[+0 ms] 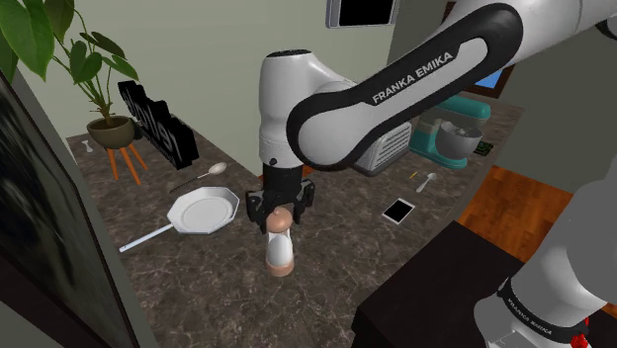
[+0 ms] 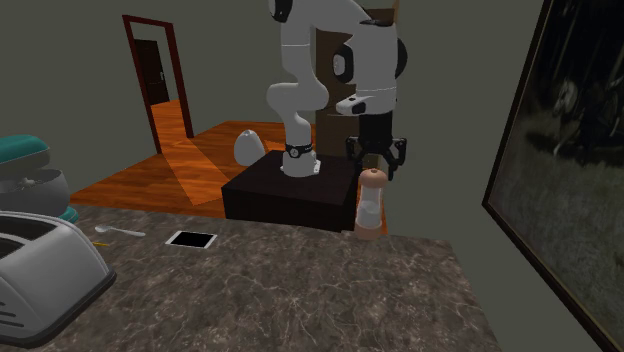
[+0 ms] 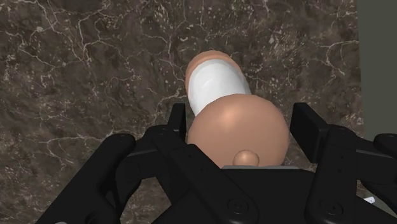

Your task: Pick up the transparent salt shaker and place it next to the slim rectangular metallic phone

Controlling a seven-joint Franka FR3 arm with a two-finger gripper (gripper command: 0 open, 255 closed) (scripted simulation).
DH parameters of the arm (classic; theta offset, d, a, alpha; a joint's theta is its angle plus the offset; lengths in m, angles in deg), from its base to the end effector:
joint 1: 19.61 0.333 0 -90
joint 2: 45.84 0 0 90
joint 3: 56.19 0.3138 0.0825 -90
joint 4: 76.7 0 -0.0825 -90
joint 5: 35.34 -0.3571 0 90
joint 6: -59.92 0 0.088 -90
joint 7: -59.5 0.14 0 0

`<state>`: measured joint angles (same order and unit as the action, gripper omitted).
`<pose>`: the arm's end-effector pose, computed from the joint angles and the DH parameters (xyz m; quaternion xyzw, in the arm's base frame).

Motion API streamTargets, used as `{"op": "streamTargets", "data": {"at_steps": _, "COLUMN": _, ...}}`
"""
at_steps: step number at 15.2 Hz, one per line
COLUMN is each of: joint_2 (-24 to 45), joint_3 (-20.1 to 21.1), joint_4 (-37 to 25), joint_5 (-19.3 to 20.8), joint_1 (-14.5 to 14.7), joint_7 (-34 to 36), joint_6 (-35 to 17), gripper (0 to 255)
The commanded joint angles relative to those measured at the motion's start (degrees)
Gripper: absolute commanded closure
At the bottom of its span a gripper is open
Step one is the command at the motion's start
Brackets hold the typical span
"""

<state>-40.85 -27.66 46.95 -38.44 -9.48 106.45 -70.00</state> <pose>0.4138 0.3327 0.3476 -0.9949 0.0903 0.0166 0.0416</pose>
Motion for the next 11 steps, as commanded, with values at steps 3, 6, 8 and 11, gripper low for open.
{"op": "streamTargets", "data": {"at_steps": 3, "joint_2": -1.8, "joint_3": 0.1, "joint_4": -1.3, "joint_5": -1.0, "joint_1": -0.2, "joint_7": -0.5, "joint_6": 3.0, "gripper": 255}}
{"op": "streamTargets", "data": {"at_steps": 6, "joint_2": -3.0, "joint_3": 0.0, "joint_4": -2.5, "joint_5": -1.5, "joint_1": -0.3, "joint_7": -0.8, "joint_6": 5.2, "gripper": 255}}
{"op": "streamTargets", "data": {"at_steps": 8, "joint_2": -3.7, "joint_3": 0.0, "joint_4": -3.4, "joint_5": -1.9, "joint_1": -0.4, "joint_7": -1.0, "joint_6": 6.7, "gripper": 255}}
{"op": "streamTargets", "data": {"at_steps": 11, "joint_2": -4.7, "joint_3": 0.0, "joint_4": -4.7, "joint_5": -2.3, "joint_1": -0.5, "joint_7": -1.1, "joint_6": 9.0, "gripper": 255}}
